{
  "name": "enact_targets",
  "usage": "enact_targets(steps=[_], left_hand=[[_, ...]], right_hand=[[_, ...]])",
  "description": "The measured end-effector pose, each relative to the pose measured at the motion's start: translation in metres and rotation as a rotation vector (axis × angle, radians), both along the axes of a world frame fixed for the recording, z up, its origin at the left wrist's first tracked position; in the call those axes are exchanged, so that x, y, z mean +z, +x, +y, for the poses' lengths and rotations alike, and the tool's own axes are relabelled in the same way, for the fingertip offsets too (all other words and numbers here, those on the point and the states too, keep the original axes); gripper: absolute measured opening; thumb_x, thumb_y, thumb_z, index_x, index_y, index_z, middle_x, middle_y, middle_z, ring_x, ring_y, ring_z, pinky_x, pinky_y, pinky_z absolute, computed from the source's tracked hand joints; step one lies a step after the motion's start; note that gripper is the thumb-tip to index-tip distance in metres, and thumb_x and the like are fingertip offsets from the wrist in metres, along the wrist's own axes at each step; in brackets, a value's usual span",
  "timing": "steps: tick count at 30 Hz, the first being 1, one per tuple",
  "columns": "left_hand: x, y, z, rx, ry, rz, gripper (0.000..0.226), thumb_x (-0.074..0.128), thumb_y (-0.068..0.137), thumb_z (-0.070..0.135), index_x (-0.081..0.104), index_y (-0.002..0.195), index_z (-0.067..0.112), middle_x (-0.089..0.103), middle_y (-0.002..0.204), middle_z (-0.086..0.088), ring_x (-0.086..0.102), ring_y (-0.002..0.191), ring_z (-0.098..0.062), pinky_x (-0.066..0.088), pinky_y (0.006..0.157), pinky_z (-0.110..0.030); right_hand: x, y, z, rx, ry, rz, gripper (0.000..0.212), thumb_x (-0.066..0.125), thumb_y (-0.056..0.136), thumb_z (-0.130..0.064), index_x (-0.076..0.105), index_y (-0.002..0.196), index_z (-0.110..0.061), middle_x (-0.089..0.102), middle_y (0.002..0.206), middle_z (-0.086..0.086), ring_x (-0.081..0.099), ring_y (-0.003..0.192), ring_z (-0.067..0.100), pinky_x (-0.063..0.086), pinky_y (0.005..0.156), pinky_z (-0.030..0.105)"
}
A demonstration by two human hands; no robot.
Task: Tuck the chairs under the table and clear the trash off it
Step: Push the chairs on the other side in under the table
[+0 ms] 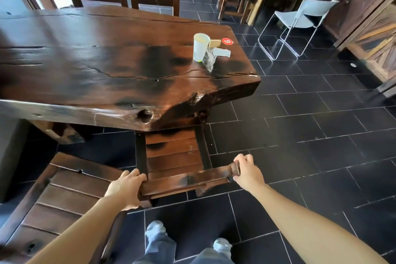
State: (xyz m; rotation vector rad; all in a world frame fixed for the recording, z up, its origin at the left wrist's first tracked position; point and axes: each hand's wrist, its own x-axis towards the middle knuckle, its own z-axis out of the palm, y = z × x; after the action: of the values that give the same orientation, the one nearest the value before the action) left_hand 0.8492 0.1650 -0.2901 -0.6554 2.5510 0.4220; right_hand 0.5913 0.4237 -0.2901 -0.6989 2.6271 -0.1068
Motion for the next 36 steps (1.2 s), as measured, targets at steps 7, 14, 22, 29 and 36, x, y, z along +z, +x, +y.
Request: enact_targets(steps=[7,14,22,29,36], left_hand=[[0.001,0.009,-0.003,-0.014,-0.027,0.016,0.055,0.063,0.071,0.051,0.044,0.119,0.033,0.043,0.116,0.007,0.038,0.111,-0.019,0.051,0.074,-0.033],[-0.001,0.008,0.005,0.07,-0.041,0.019,0.054,0.067,0.073,0.044,0.045,0.12,0.03,0.041,0.117,0.004,0.035,0.113,-0.02,0.05,0.074,-0.034],[-0.005,0.009,0.01,0.147,-0.036,0.029,0.056,0.069,0.075,0.035,0.043,0.124,0.03,0.04,0.122,0.004,0.035,0.114,-0.02,0.051,0.078,-0.035],[-0.008,0.012,0.023,0.247,-0.076,0.116,0.043,0.06,0.082,0.026,0.044,0.122,0.029,0.041,0.124,0.003,0.033,0.116,-0.022,0.046,0.083,-0.036],[-0.008,0.034,0.049,0.334,-0.085,0.268,0.034,0.064,0.078,0.024,0.056,0.111,0.023,0.035,0.136,0.004,0.02,0.136,-0.019,0.048,0.093,-0.043]], right_hand=[[-0.016,0.031,0.012,-0.044,-0.021,0.022,0.049,0.068,0.083,-0.016,0.039,0.122,-0.021,0.032,0.133,0.008,0.048,0.112,0.034,0.049,0.092,0.036],[-0.017,0.038,0.003,-0.146,-0.027,0.037,0.052,0.069,0.082,-0.016,0.036,0.122,-0.021,0.026,0.135,0.007,0.037,0.116,0.034,0.051,0.083,0.04],[-0.018,0.037,0.007,-0.087,-0.065,0.087,0.05,0.069,0.082,-0.017,0.038,0.121,-0.02,0.031,0.133,0.009,0.04,0.113,0.031,0.052,0.081,0.036],[-0.016,0.035,0.012,-0.028,-0.057,0.105,0.049,0.067,0.083,-0.017,0.039,0.123,-0.019,0.033,0.134,0.008,0.04,0.12,0.03,0.051,0.087,0.034],[-0.017,0.035,0.013,-0.058,-0.115,0.034,0.048,0.068,0.08,-0.015,0.039,0.119,-0.019,0.031,0.133,0.009,0.038,0.114,0.031,0.051,0.081,0.038]])
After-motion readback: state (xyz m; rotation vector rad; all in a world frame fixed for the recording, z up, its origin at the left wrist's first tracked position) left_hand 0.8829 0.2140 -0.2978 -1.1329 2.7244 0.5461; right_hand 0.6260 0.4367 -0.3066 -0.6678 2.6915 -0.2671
